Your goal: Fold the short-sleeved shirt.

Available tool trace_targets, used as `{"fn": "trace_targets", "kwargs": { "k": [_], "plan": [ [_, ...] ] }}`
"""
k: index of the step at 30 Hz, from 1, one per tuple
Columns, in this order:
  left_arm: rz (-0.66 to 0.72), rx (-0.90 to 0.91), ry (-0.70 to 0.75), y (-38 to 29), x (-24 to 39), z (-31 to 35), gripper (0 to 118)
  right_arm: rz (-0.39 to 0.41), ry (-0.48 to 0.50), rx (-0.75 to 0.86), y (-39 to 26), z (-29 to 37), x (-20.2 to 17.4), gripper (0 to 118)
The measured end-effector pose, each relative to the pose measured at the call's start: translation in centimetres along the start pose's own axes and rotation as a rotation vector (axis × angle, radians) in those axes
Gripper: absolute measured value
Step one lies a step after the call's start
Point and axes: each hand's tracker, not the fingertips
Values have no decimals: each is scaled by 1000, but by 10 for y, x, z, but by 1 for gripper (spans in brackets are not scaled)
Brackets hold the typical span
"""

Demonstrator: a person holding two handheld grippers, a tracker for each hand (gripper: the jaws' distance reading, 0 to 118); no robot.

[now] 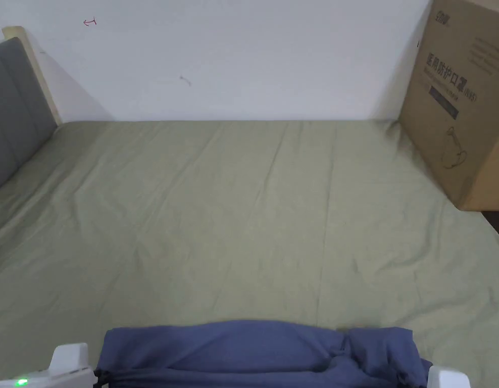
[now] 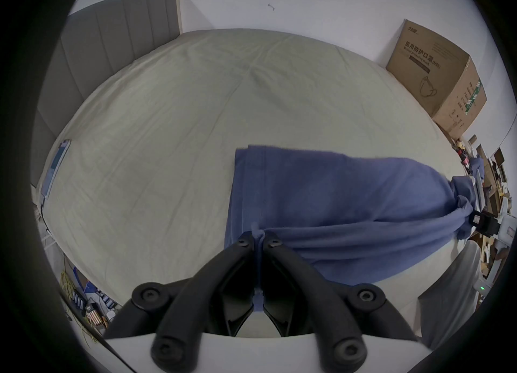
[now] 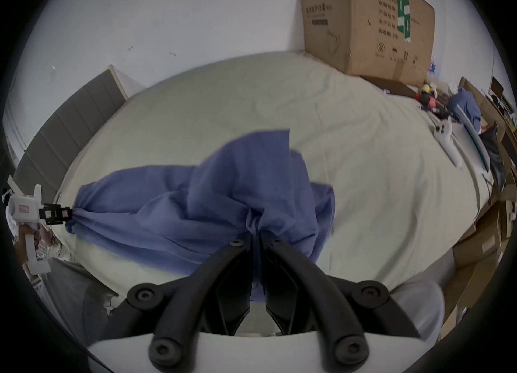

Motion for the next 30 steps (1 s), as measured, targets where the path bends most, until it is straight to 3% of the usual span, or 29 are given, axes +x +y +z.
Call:
{"fn": "trace_targets", "kwargs": {
  "k": [4,6,8,10,11,18,26,28,30],
  "plan": [
    [-2,12,22,0,6,5,3,-28,7,-4,1,4,1,5],
    [30,11,16,5,9,13,18,-29,13,8,6,16,-1,20],
    [72,13,14,14,12,26,62,-22,-13,46,17,31,-4,67],
    [103,79,-30,22,17,43,105,-4,2,136,32,50,-9,85],
    [102,126,-54,28,21,55,110,3,18,180,42,61,-13,85],
    [48,524,-94,84,61,149,110,99,38,541,115,139,-55,85],
    [-37,890,-43,111,105,205,105,191,-82,778,154,173,-104,83],
    [-48,935,-28,111,113,208,90,187,-94,784,155,174,-110,76],
    [-57,942,-37,108,117,207,66,183,-95,805,154,174,-113,54]
  ]
}}
